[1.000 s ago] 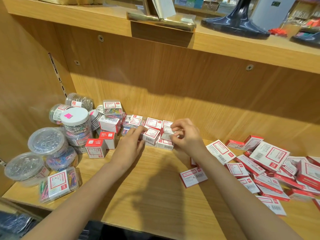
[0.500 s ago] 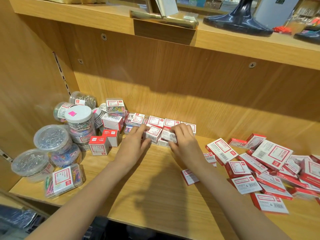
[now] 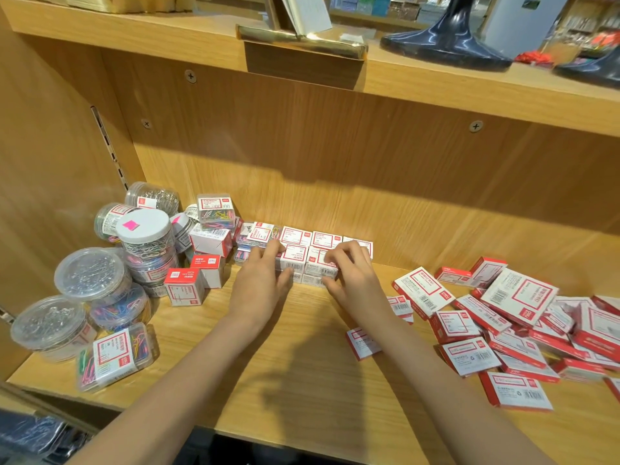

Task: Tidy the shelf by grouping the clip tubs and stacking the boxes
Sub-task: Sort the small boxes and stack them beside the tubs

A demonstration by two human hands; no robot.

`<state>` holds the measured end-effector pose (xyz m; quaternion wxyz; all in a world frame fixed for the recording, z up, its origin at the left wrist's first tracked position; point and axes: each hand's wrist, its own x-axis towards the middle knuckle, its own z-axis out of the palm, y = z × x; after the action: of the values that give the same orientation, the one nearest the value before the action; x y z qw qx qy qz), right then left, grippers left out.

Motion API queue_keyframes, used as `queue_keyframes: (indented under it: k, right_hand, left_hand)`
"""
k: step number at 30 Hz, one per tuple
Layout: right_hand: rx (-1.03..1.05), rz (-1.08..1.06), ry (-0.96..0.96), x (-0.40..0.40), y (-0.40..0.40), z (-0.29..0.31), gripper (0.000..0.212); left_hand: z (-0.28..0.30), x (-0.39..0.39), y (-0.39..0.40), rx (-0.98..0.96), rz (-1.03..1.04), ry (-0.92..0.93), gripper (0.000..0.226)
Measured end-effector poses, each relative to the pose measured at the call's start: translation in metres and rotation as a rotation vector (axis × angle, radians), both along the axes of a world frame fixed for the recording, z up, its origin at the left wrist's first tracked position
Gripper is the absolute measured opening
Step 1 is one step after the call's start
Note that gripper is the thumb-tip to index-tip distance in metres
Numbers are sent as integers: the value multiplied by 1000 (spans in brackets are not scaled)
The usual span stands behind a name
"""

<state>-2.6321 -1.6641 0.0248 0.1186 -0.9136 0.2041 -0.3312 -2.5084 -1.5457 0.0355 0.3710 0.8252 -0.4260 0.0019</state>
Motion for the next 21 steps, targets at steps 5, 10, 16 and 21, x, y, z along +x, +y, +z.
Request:
queue_keyframes:
  k: [5, 10, 16, 21]
  right_hand:
    - [-14, -6, -7, 2, 0, 2, 32]
    - [-7, -4, -124, 4, 15, 14, 28]
    - [143, 284, -36, 40, 59, 13, 34]
    - [239, 410, 274, 80, 87, 8, 65]
  left_hand:
    - [-3, 3, 4, -16, -45, 19, 37]
    - [-4, 4, 37, -151, -89, -17, 52]
    - [3, 18, 94, -156, 81, -255, 40]
    - [-3, 36, 127, 43, 241, -318, 57]
